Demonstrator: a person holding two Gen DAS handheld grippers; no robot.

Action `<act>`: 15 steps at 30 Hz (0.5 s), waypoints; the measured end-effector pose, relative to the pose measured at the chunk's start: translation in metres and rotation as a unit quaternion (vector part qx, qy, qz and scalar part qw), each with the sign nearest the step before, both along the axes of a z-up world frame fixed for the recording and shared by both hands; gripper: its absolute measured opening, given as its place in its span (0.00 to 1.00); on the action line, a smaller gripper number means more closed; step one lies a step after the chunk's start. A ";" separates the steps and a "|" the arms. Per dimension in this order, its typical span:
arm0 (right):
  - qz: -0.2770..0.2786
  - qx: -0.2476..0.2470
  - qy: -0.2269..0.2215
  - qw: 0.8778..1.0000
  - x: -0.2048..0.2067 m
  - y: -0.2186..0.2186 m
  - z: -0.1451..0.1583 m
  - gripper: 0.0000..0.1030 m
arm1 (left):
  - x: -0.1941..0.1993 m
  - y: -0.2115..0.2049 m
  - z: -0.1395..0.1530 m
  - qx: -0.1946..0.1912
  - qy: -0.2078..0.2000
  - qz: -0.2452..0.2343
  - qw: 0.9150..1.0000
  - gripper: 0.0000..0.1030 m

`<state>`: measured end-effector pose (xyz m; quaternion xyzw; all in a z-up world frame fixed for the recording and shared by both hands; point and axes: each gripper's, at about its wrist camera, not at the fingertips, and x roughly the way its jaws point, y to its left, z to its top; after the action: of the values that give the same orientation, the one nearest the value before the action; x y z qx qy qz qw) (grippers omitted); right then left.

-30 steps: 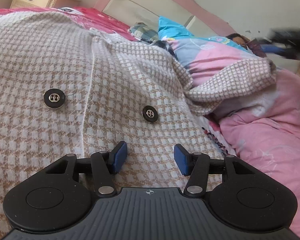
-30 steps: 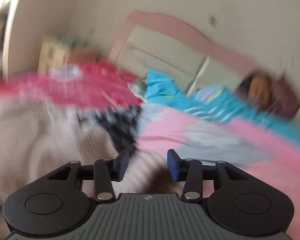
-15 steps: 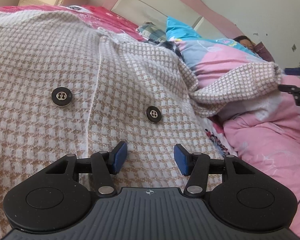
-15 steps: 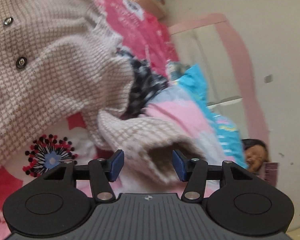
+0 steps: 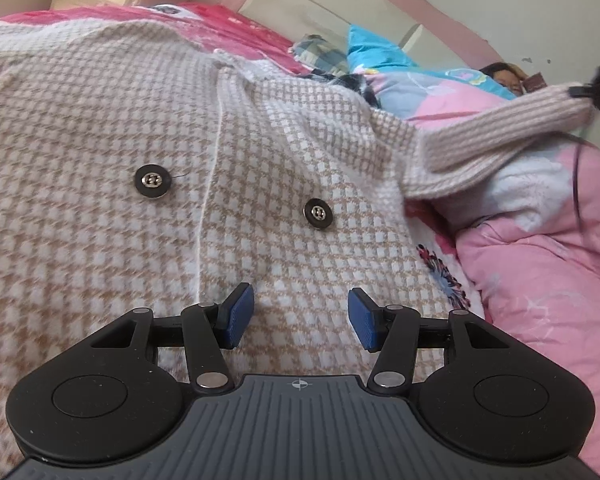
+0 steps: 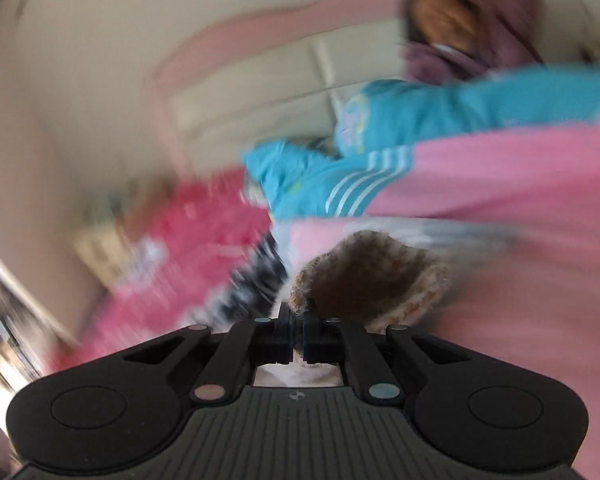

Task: Fold clothes

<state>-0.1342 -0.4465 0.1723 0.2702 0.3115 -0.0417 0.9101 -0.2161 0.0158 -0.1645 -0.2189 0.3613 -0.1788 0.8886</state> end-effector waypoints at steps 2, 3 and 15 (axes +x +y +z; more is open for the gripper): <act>-0.021 0.066 -0.023 0.997 -0.017 -0.020 0.003 0.04 | -0.004 0.003 0.006 -0.009 0.010 0.010 1.000 0.51; -0.028 0.093 -0.030 0.995 -0.025 -0.027 0.004 0.04 | -0.006 0.004 0.009 -0.015 0.013 0.014 1.000 0.51; 0.028 0.229 -0.093 0.969 -0.055 0.006 0.010 0.04 | -0.041 0.046 0.046 -0.111 0.062 0.108 0.986 0.51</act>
<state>-0.1894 -0.4407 0.1824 0.4649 0.2345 0.0814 0.8498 -0.2569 0.0622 -0.1183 -0.3644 0.3680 -0.1071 0.8487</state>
